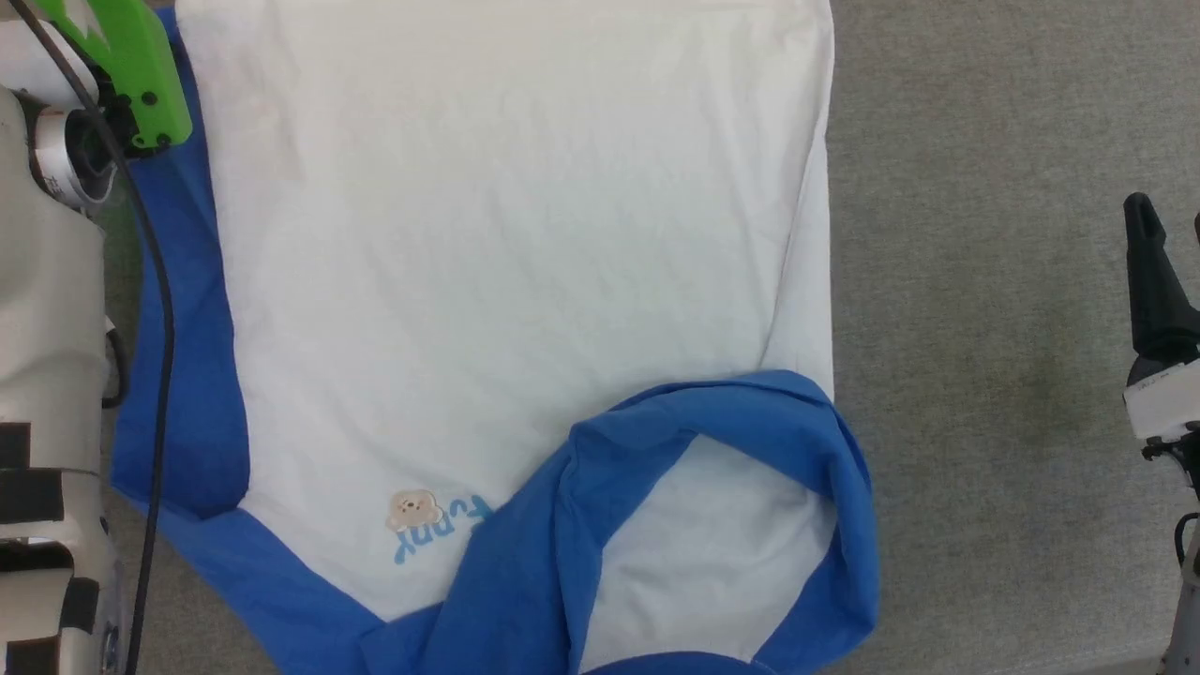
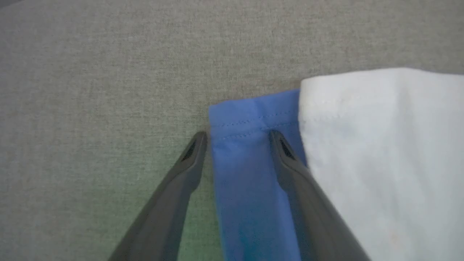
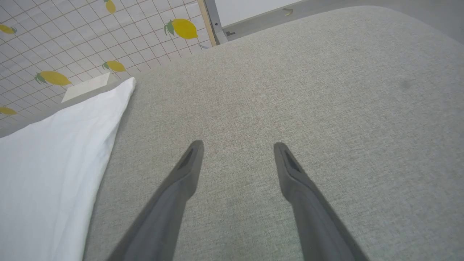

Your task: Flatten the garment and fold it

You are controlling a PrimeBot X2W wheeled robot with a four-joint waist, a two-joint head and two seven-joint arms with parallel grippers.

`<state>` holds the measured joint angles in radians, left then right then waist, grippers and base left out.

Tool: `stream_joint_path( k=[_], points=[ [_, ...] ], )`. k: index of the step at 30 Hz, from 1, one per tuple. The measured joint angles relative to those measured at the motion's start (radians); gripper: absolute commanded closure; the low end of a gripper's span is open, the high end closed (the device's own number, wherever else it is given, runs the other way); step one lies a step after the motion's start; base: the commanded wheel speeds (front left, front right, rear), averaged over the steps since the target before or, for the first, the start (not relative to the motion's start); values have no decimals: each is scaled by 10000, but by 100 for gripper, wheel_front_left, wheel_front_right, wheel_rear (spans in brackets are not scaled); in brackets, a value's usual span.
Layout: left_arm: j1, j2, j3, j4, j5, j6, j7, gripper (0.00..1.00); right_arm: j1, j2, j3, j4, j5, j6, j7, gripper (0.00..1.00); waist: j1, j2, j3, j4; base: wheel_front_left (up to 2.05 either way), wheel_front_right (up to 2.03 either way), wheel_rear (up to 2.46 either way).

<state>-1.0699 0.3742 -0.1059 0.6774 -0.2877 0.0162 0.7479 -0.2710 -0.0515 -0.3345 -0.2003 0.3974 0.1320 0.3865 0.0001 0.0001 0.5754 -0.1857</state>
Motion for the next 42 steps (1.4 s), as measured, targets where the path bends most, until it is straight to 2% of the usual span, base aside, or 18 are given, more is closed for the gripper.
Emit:
stream_joint_path(
  k=[3,6,8,11,15,19,23,27,32,35,40,42],
  points=[
    [63,-173,301,-84,-247,228,-274,100,-4,-4,2,27,-6,0,-2,0,0,0,-8,107,0,0,0],
    [378,-617,1024,-167,-1057,391,-1126,100,-5,6,13,119,-109,0,-8,0,0,0,-129,258,0,0,0],
    [690,-913,1626,-194,-1814,359,-1703,100,-2,0,-13,192,-173,0,4,0,1,0,-293,384,0,0,0],
    [1211,-1127,2090,-288,-2284,240,-2293,100,12,2,-61,318,-280,0,50,0,0,0,-611,601,0,0,0],
    [1751,-1022,2663,-696,-2673,186,-2792,100,107,2,-107,493,-301,0,146,0,0,0,-1189,987,0,0,0],
    [2201,-627,2999,-1417,-2698,270,-3051,100,358,8,-69,794,-286,0,182,0,-1,0,-1866,1388,0,0,0],
    [2582,-589,2918,-2359,-2696,230,-3097,100,653,6,-82,1076,-265,0,171,0,-2,0,-2545,1719,0,0,0],
    [2873,-1185,2240,-3776,-2746,-211,-3028,100,924,8,-161,1358,-186,0,130,0,-2,-1,-3272,2016,0,0,0],
    [3688,-2429,683,-5331,-2824,-673,-2523,100,1315,6,-272,1538,-111,0,92,0,-2,0,-4157,2282,0,0,0],
    [4259,-2899,-393,-5703,-2878,-848,-2291,100,1458,8,-295,1549,-67,0,94,0,-2,0,-4602,2369,0,0,0],
    [5073,-3164,-2364,-5789,-3329,-957,-2171,100,1565,4,-309,1588,4,0,94,0,-2,0,-5090,2307,0,0,0],
    [5385,-3162,-3266,-5793,-3829,-940,-2224,100,1604,6,-236,1636,52,0,90,0,-2,0,-5152,2182,0,0,0]
  ],
)
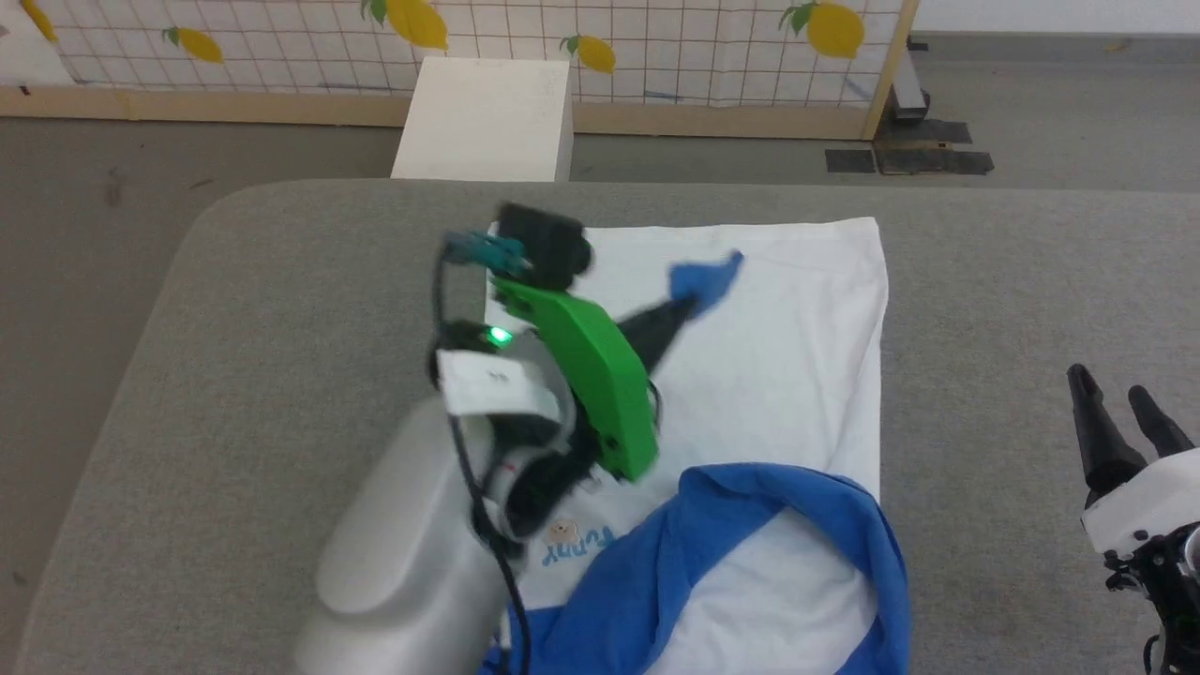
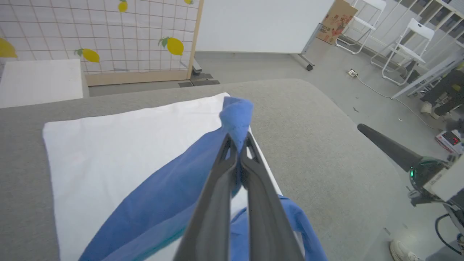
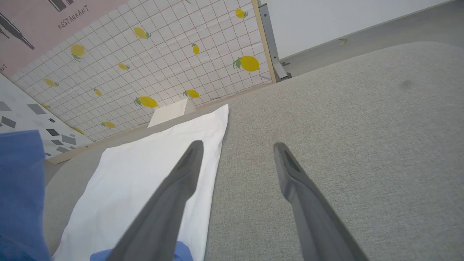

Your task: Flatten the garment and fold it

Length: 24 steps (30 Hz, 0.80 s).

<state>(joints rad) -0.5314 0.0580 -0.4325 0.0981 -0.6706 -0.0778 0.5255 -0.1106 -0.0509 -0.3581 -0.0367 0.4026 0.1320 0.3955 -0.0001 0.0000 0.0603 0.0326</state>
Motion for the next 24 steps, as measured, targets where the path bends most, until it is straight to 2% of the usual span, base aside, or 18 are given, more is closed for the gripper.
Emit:
stream_joint_path(
  k=[4,8,13,18,19,20,24],
  points=[
    [305,-61,-2010,339,-642,314,-397,100,48,0,153,207,157,0,-104,0,0,0,6,-330,0,0,0],
    [297,-61,-3505,1097,-802,562,-790,100,48,2,244,408,228,0,-268,0,0,0,171,-706,0,0,0],
    [296,-65,-4840,2063,-1034,573,-972,100,48,0,267,617,286,0,-447,0,0,0,430,-1062,0,0,0],
    [302,-65,-5678,2997,-1306,583,-943,100,46,0,255,725,286,0,-543,0,0,0,651,-1287,0,0,0],
    [301,-65,-5737,3074,-1409,583,-892,62,45,0,249,736,286,0,-546,0,0,0,674,-1305,0,0,0],
    [302,-65,-5760,3126,-1607,606,-878,0,45,0,242,748,286,0,-571,0,0,0,697,-1316,0,0,0],
    [254,-67,-5482,2894,-2633,711,-848,0,42,-4,184,779,284,0,-587,0,0,0,666,-1232,0,0,0]
  ],
)
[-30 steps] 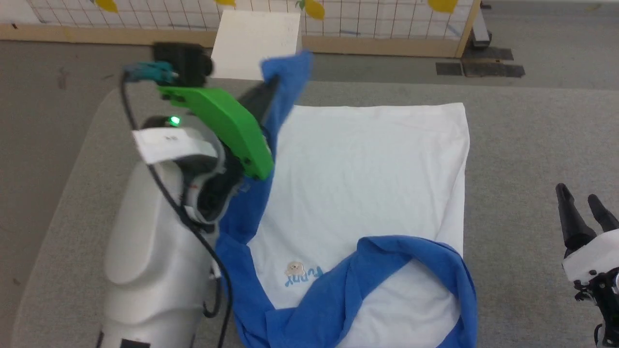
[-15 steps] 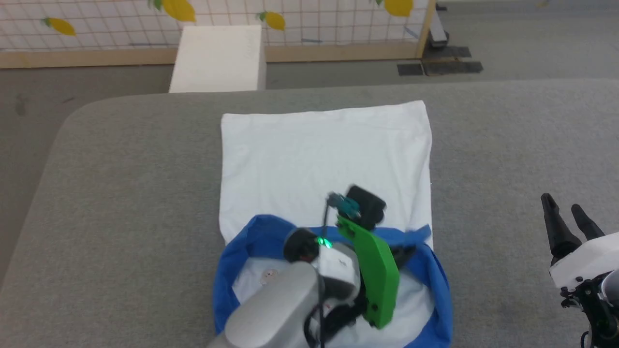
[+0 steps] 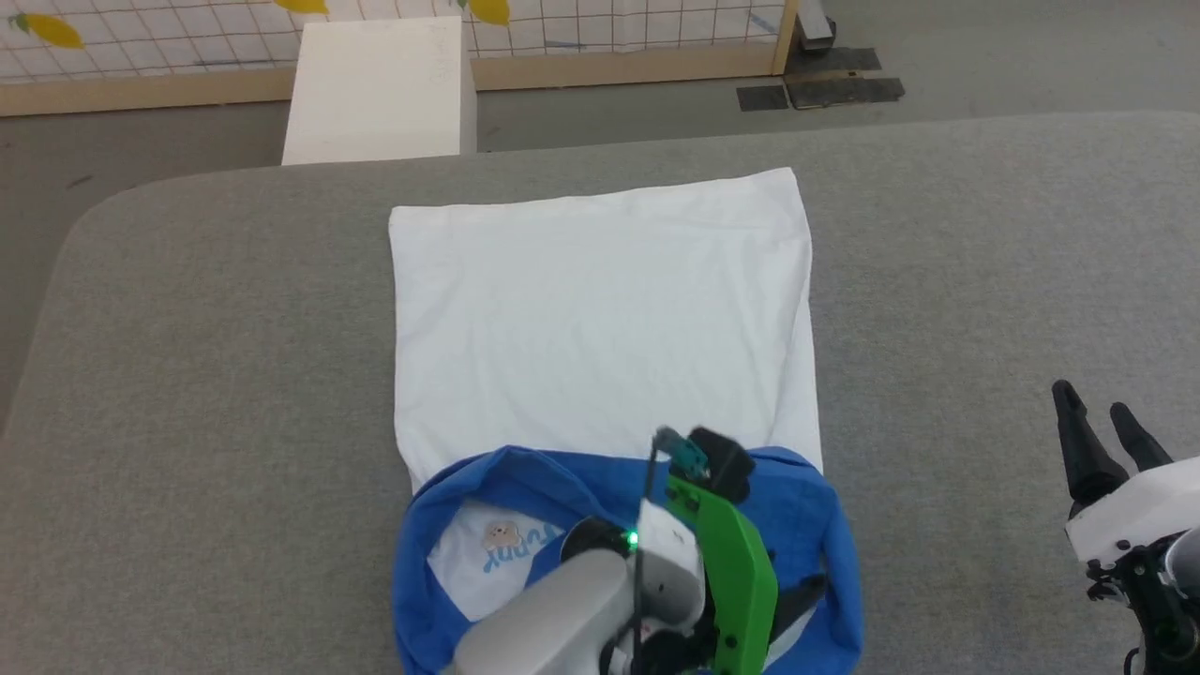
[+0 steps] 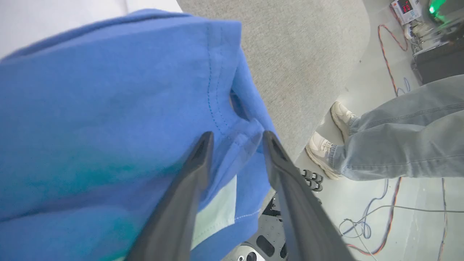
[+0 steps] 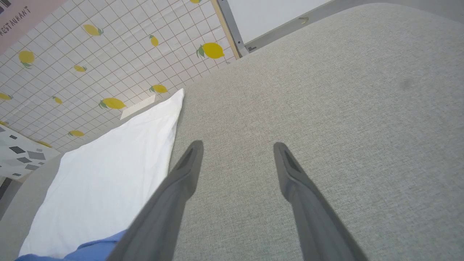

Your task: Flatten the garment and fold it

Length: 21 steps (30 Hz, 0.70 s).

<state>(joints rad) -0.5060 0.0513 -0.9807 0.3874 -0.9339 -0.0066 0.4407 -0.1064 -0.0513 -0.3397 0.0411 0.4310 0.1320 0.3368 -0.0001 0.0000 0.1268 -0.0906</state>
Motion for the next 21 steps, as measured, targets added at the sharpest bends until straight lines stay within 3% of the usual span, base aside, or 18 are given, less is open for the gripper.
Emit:
stream_joint_path(
  k=[5,9,14,21],
  points=[
    [-564,-8,1110,-656,-1181,98,94,0,0,2,-21,-12,-19,0,4,0,0,0,-133,213,0,0,0],
    [-1121,234,2673,-1127,-1496,512,-957,0,-4,2,33,-79,-82,0,63,0,0,0,-260,392,0,0,0],
    [-1291,1383,4119,-1156,-936,838,-2924,0,-89,4,238,-199,-182,0,213,0,0,0,-304,550,0,0,0],
    [-772,2748,4901,-698,399,884,-5570,0,-454,6,489,-431,-360,0,464,0,0,0,71,652,0,0,0]
  ],
)
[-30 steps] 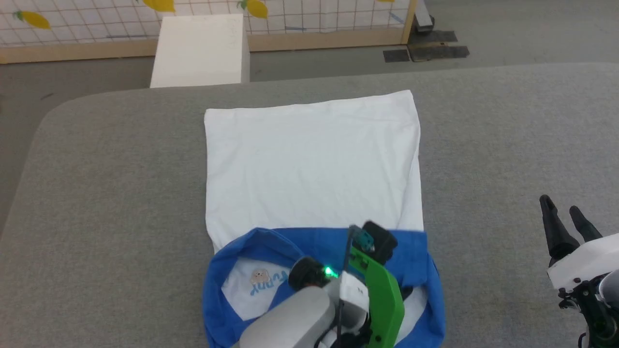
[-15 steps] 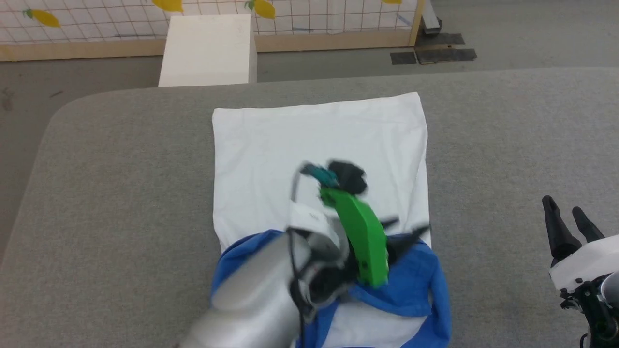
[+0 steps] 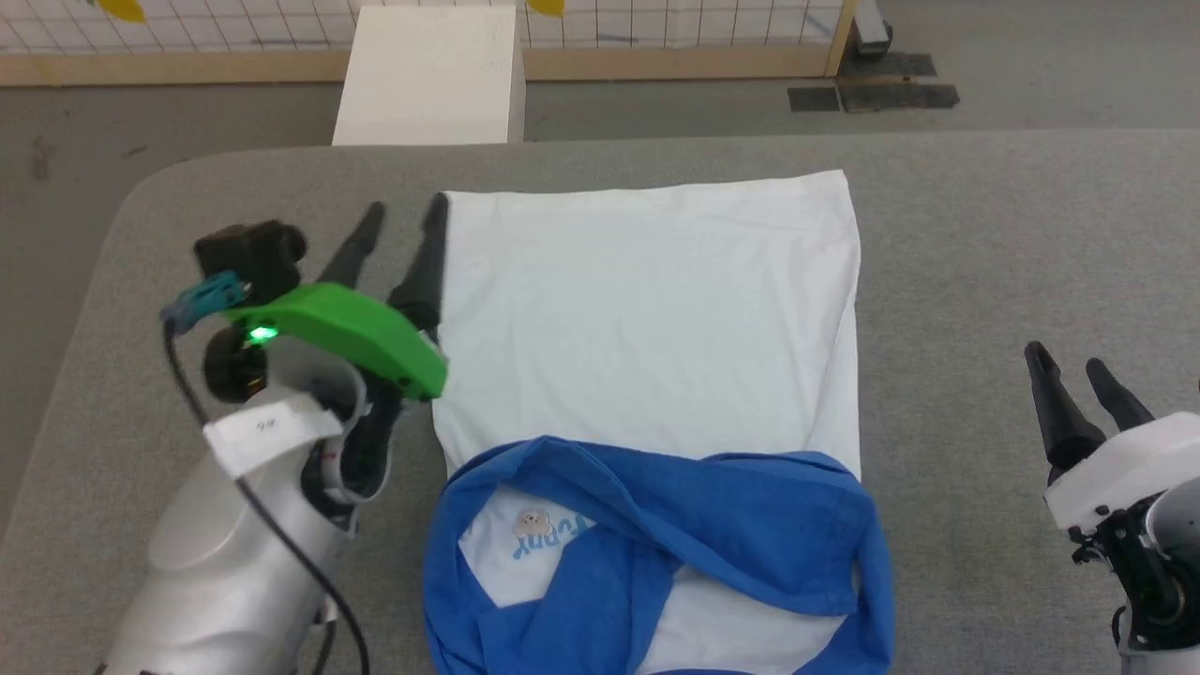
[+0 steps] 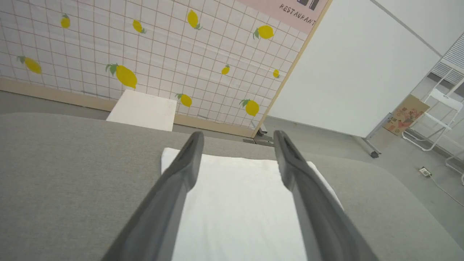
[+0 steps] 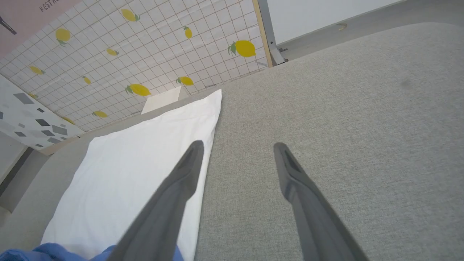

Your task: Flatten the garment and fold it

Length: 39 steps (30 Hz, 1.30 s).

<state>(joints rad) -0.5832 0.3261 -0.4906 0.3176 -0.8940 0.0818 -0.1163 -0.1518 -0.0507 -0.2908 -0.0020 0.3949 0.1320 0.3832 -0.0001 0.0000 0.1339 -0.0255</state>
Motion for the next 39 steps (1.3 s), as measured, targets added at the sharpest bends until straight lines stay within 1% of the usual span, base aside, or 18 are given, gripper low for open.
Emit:
stream_joint_path(
  k=[2,4,6,9,13,16,17,21,24,27,31,36,39],
  points=[
    [136,257,42,29,453,0,-692,0,-149,-4,44,-25,-59,0,140,0,0,0,166,25,0,0,0],
    [233,441,259,-63,809,19,-1143,0,-428,-2,92,-50,-201,0,324,0,0,0,383,43,0,0,0],
    [342,571,535,-280,1135,92,-1312,0,-894,-8,159,-50,-372,0,541,0,0,0,612,49,0,0,0],
    [591,667,1133,-809,1411,176,-1377,0,-1995,-61,307,36,-732,0,1026,0,0,0,1039,47,0,0,0],
    [908,608,2086,-1822,1941,247,-1409,0,-3815,-435,489,589,-1319,0,2075,0,1,0,1735,70,0,0,0],
    [978,476,2560,-2303,2261,238,-1413,0,-5181,-732,529,1237,-1781,0,2961,0,2,0,2316,135,0,0,0],
    [991,426,2640,-2393,2364,215,-1413,0,-5648,-825,550,1496,-1919,0,3317,0,2,0,2532,172,0,0,0],
    [998,142,2892,-2700,2564,-8,-1417,0,-7005,-1204,711,2280,-2700,0,4184,0,3,0,3301,382,0,0,0],
    [996,-10,3022,-2846,2765,-132,-1417,0,-7760,-1244,769,2771,-3181,0,4667,0,3,0,3816,592,0,0,0],
    [992,-196,3149,-2917,2972,-199,-1417,0,-8275,-1258,874,3147,-3664,0,4882,0,3,0,4268,836,0,0,0],
    [961,-451,3260,-2943,3101,-351,-1417,0,-8728,-1254,989,3561,-4184,0,4784,0,3,0,4783,1207,0,0,0],
    [942,-665,3436,-2930,3212,-543,-1417,0,-8889,-1243,1160,4023,-4581,0,4585,0,3,0,5252,1607,0,0,0],
    [924,-777,3503,-2859,3235,-631,-1417,0,-9193,-1241,1081,4155,-4679,0,4656,0,2,0,5447,1775,0,0,0]
  ],
)
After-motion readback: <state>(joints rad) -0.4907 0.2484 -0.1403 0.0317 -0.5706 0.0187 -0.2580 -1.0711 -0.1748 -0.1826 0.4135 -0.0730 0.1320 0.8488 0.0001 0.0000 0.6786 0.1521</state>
